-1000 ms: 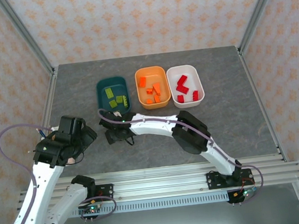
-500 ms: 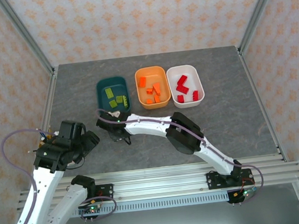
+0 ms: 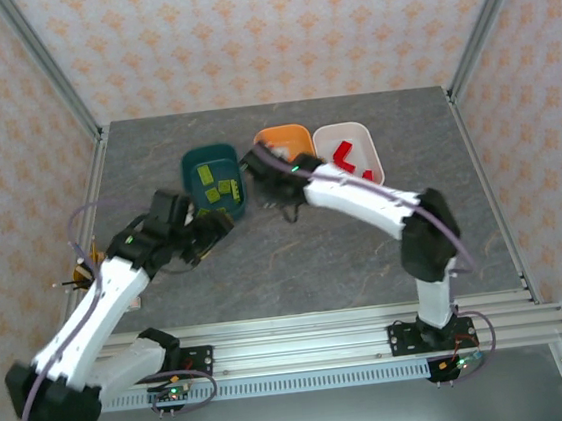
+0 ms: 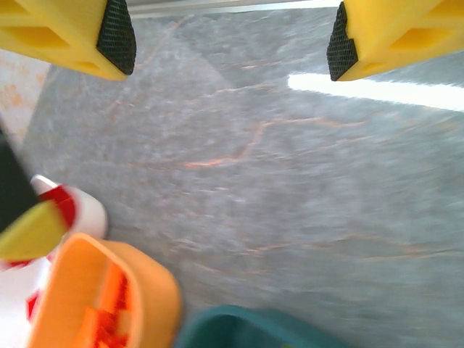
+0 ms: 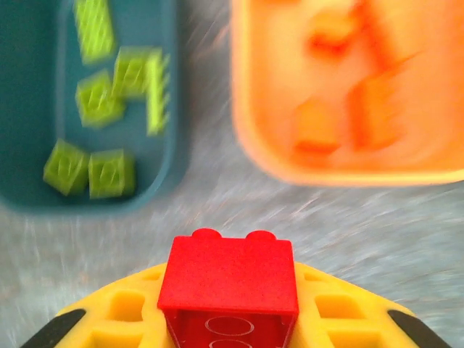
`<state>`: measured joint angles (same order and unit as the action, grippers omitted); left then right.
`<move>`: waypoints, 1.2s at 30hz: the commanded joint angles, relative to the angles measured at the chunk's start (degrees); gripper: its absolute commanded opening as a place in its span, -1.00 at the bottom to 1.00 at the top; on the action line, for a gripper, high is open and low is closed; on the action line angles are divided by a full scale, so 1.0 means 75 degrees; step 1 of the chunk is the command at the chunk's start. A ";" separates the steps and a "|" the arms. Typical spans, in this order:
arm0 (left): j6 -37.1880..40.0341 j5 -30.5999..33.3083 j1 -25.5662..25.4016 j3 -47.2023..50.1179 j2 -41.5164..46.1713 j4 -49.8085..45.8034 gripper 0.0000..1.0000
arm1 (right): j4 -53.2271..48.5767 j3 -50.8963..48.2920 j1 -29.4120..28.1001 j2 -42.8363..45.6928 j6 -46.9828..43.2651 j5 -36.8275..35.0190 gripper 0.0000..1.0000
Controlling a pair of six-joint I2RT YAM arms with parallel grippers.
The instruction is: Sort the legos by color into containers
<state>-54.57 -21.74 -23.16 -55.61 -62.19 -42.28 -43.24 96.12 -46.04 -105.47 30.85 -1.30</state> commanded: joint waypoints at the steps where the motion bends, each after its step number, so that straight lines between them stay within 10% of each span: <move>1: 0.0126 -0.0075 -0.0537 -0.1177 -0.1216 0.1337 0.47 | -0.0306 -0.0472 0.0947 0.0459 -0.0275 0.0059 -0.42; 15: 0.0045 -0.0420 -0.0603 -0.4946 -0.5274 0.1832 0.46 | -0.0237 0.1777 0.3565 -0.2083 -0.0491 0.1100 -0.44; 36: 0.0209 0.0040 -0.0603 -0.5407 -0.5457 0.1416 0.46 | -0.1520 0.5130 0.4113 -0.4823 -0.0715 0.1892 0.04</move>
<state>-54.94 -23.38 -27.70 -93.30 -103.83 -29.50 -51.64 131.74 -15.22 -141.27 25.61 12.71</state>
